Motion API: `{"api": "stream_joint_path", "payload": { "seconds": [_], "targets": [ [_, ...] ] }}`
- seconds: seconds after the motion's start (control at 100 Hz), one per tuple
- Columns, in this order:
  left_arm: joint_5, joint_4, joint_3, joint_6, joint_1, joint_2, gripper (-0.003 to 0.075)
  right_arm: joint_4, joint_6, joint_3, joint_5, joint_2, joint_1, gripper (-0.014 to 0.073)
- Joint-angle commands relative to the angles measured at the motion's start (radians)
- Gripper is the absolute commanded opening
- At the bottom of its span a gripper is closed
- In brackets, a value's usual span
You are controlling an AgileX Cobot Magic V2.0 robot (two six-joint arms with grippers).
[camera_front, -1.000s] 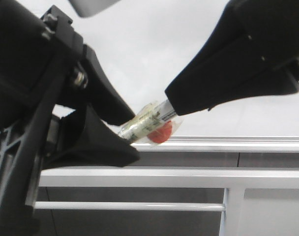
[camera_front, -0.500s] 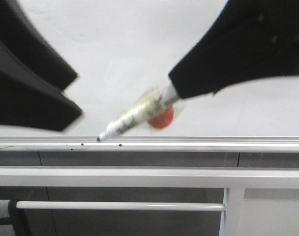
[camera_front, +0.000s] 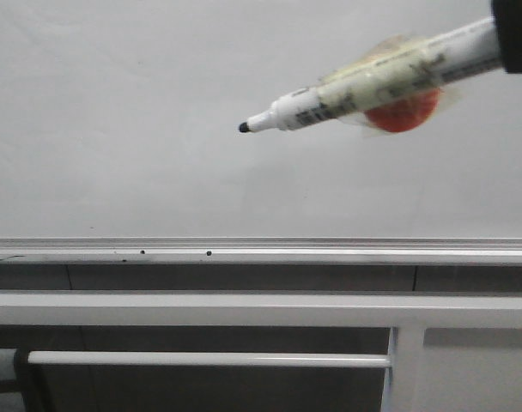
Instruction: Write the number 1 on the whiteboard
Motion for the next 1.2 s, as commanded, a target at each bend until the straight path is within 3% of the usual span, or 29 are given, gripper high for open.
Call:
{"api": "stream_joint_path", "payload": {
  "seconds": [0.0,0.23,0.62,1.19],
  "targets": [
    [-0.115,0.029,-0.002,-0.075,-0.008,-0.019,-0.002,0.0,-0.002,0.02,-0.09,-0.067,-0.007,-0.0061],
    [-0.172,0.094,0.023,-0.171,-0.008,-0.019,-0.002,0.0,0.055,0.111,-0.086,-0.197,-0.015,-0.0039],
    [-0.181,0.092,0.023,-0.201,-0.008,-0.019,-0.002,0.026,0.055,0.137,-0.117,-0.226,-0.209,-0.0042],
    [-0.185,0.114,0.023,-0.201,-0.006,-0.019,-0.002,0.026,0.055,0.133,-0.22,-0.225,-0.214,-0.0043]
  ]
}}
